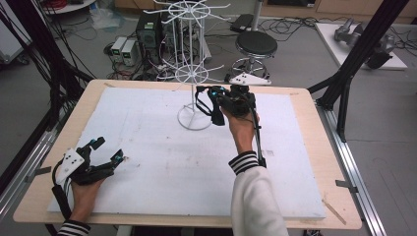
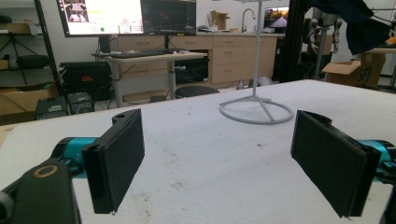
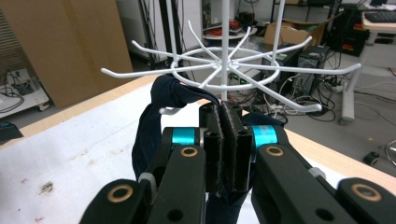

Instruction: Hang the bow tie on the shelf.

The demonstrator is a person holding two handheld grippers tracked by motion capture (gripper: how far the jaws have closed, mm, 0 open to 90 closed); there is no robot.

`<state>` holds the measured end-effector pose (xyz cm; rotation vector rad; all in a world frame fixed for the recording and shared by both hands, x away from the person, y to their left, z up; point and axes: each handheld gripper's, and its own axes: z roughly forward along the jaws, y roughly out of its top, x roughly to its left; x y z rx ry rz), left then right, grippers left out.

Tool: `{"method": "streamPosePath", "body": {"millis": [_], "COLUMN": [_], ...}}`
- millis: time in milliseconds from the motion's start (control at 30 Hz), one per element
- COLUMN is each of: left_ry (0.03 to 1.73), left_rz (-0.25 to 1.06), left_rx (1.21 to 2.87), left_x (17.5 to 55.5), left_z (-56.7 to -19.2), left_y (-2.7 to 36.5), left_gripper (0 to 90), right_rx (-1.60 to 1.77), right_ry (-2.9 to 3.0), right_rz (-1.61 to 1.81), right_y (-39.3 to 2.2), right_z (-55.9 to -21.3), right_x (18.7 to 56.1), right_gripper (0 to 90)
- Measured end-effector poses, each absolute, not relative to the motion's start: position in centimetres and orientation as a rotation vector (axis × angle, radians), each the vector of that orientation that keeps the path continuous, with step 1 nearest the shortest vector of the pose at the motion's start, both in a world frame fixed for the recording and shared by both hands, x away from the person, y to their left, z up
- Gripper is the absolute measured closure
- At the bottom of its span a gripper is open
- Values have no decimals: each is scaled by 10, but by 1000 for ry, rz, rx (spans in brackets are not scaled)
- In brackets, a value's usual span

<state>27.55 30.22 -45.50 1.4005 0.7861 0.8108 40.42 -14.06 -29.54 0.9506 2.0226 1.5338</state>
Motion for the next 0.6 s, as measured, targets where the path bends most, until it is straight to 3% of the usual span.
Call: {"method": "streamPosePath", "body": {"millis": [600], "left_ry": [786], "left_rz": [812], "left_rx": [1400], "left_x": [275], "left_z": [-455], "left_y": [302], "left_gripper": [177], "right_rx": [982], "right_ry": [2021], "right_rz": [1516], "right_y": [-131], "right_z": [-307], "right_x": [415], "right_gripper": [865]}}
